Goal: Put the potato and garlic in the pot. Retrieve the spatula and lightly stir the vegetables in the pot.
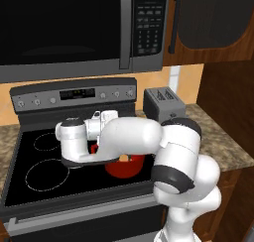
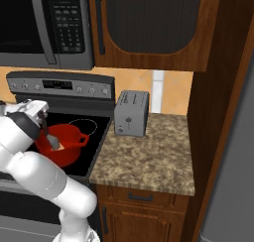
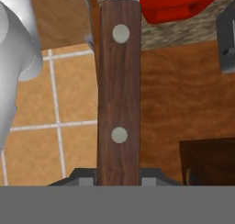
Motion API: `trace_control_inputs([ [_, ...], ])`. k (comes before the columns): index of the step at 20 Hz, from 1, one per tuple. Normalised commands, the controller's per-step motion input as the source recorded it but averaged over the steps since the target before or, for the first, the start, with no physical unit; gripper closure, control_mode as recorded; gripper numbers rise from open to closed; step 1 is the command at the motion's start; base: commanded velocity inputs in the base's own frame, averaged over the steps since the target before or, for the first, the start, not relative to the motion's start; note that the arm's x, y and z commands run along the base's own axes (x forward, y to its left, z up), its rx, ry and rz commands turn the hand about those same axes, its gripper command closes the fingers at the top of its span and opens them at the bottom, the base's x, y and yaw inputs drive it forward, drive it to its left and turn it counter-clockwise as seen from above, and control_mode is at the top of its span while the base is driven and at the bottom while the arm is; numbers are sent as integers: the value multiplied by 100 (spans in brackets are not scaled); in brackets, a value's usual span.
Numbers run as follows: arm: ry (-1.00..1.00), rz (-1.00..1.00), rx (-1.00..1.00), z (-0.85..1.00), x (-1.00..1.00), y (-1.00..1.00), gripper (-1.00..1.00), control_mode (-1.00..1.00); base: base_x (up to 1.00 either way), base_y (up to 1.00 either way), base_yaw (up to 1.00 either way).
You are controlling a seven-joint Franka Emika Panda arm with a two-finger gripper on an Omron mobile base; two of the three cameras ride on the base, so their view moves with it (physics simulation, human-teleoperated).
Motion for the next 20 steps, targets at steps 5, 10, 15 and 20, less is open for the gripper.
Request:
trace_control_inputs([
  [5, -11, -1, 0, -11, -1, -6, 100, -100, 0, 0, 0],
  [10, -9, -13, 0, -22, 15, -1, 100, -100, 0, 0, 0],
  [15, -12, -16, 0, -45, 12, 0, 100, -100, 0, 0, 0],
  [20, -17, -17, 0, -35, 19, 0, 100, -100, 0, 0, 0],
])
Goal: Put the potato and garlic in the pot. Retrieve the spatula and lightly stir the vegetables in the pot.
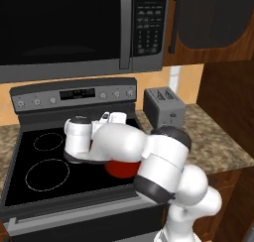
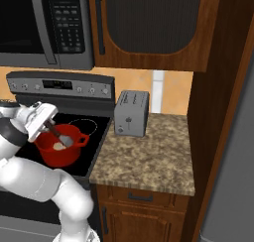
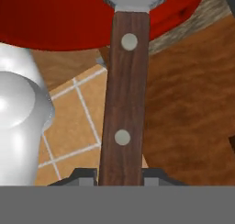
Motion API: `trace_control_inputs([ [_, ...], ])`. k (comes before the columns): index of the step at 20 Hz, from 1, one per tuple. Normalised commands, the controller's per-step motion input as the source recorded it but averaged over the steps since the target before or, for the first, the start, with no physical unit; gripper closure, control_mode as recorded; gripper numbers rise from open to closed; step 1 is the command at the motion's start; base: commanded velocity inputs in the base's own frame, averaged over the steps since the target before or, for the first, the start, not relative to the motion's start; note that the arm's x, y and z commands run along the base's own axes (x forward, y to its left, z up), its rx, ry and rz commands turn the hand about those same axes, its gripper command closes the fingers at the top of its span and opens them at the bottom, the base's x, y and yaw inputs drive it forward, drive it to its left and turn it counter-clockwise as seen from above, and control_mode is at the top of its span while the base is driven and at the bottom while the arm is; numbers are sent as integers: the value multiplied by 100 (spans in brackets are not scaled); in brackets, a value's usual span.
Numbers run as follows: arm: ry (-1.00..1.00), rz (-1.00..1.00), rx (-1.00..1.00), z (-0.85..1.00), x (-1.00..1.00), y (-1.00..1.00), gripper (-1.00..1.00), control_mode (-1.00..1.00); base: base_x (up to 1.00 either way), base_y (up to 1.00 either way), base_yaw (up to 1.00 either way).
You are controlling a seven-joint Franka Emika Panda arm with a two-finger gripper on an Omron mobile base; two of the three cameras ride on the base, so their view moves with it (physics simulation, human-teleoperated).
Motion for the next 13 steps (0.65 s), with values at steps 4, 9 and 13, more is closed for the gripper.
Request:
trace_control_inputs([
  [4, -19, -17, 0, -26, 27, 0, 100, -100, 0, 0, 0],
  [9, -9, -14, 0, -10, 14, 0, 100, -100, 0, 0, 0],
  [13, -1, -6, 0, 0, -3, 11, 100, -100, 0, 0, 0],
])
